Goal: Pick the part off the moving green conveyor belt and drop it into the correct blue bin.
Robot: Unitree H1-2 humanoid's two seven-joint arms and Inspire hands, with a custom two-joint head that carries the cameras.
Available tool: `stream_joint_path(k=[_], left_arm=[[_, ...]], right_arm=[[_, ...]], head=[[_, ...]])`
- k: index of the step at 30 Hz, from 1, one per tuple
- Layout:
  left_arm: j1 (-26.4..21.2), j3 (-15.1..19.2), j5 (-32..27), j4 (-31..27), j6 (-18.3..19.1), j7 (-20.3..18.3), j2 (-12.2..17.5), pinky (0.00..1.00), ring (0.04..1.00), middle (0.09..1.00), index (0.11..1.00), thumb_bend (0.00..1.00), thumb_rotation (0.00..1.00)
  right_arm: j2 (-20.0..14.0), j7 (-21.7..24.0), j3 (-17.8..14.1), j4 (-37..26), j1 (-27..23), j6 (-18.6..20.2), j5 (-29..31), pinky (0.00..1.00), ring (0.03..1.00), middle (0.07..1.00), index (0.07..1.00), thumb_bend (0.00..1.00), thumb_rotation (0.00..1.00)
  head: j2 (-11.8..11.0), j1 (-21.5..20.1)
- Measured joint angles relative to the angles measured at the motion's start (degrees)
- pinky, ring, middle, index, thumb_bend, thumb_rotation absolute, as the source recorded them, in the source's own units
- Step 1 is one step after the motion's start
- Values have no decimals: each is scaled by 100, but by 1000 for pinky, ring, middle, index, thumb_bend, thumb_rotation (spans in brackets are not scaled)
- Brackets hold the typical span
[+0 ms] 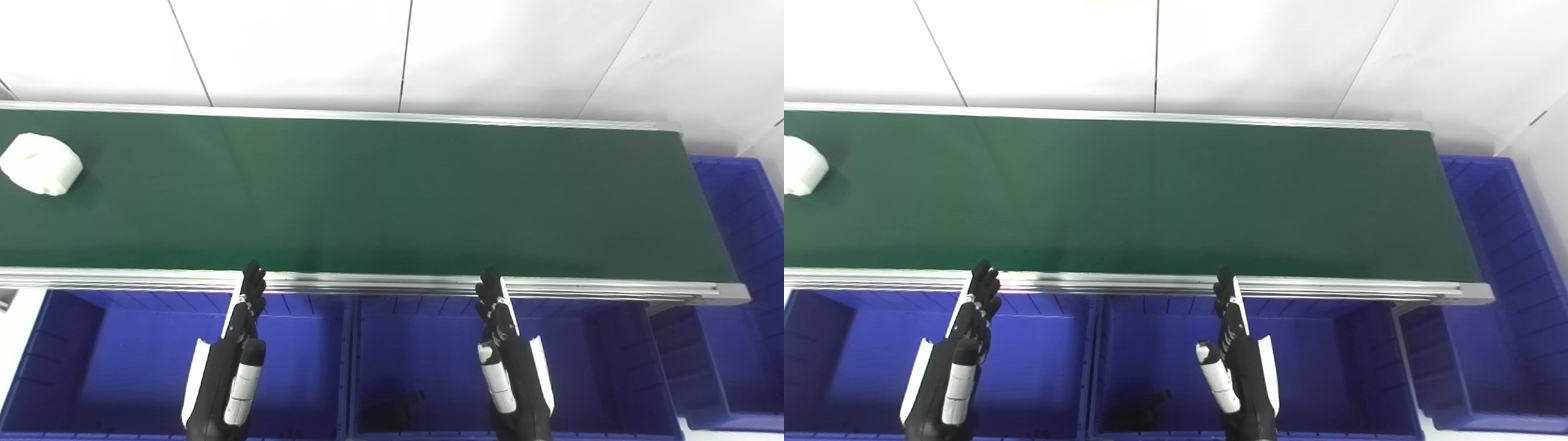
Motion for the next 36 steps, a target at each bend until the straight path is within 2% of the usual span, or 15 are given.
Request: stream_joint_path(k=[36], left_arm=[[0,-6,47,12,-2,4,-12,1000,1000,1000,1000,655,1000]], right_arm=[[-23,104,-4,-2,-4,16,19,1000,1000,1000,1000,789,898]], head=[[-26,-9]])
